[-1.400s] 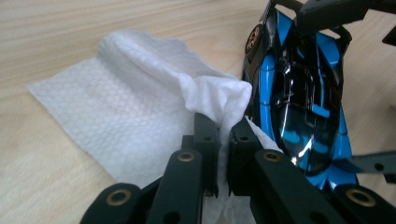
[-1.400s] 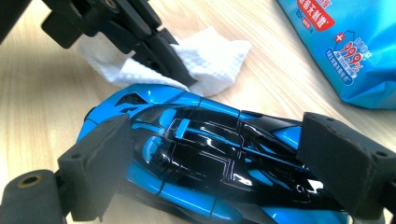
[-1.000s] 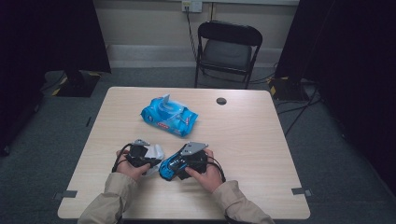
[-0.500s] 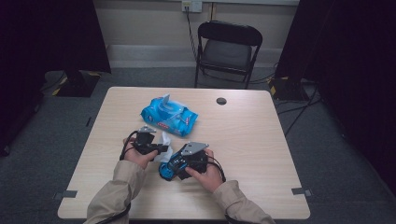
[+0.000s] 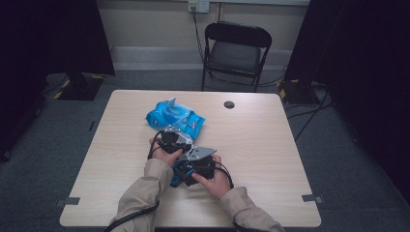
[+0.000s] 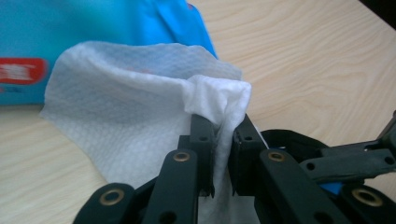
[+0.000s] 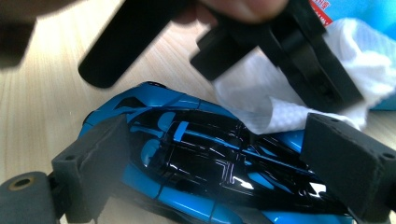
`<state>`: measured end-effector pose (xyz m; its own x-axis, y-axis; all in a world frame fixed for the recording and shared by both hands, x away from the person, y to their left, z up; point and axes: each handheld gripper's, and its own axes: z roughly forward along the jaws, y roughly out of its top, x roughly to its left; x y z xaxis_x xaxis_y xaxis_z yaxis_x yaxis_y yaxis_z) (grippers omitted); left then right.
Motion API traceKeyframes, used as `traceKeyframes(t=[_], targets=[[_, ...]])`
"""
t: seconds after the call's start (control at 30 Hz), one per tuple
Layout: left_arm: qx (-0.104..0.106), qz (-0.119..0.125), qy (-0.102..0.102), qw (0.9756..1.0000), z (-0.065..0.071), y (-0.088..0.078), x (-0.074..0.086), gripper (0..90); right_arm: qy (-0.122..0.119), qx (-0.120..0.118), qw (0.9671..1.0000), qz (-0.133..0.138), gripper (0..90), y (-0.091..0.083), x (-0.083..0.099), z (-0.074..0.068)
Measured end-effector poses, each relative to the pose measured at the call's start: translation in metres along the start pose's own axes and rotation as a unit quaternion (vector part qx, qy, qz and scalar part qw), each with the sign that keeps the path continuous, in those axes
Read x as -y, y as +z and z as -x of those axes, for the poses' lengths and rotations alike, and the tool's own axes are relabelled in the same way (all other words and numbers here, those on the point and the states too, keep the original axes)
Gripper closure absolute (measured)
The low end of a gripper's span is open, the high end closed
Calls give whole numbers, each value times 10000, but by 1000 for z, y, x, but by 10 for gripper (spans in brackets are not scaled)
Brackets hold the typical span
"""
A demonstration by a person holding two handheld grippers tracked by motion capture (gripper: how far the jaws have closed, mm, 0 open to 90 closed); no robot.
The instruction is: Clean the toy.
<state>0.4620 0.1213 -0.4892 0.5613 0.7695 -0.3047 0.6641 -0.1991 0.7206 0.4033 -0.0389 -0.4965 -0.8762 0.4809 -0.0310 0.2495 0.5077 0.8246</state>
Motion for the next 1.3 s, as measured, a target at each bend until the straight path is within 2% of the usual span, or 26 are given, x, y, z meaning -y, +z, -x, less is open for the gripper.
traceKeyframes(t=[0.03,0.07,0.2,0.5,0.87,1.3], targets=[[-46,-31,51,10000,1,3,2,828,4,1,10000,1,76,0,0,0],[-25,-35,-19,10000,1,3,2,831,2,3,10000,10,76,0,0,0],[-49,-205,-58,9998,-2,1,7,831,-4,0,10000,7,76,0,0,0],[41,-263,-173,9995,-8,-9,17,835,-5,1,10000,9,76,0,0,0],[10,-447,-52,9990,-10,-24,25,839,-6,2,10000,3,76,0,0,0],[-17,-506,-8,9987,-12,-38,34,840,-6,4,10000,-1,76,0,0,-1]])
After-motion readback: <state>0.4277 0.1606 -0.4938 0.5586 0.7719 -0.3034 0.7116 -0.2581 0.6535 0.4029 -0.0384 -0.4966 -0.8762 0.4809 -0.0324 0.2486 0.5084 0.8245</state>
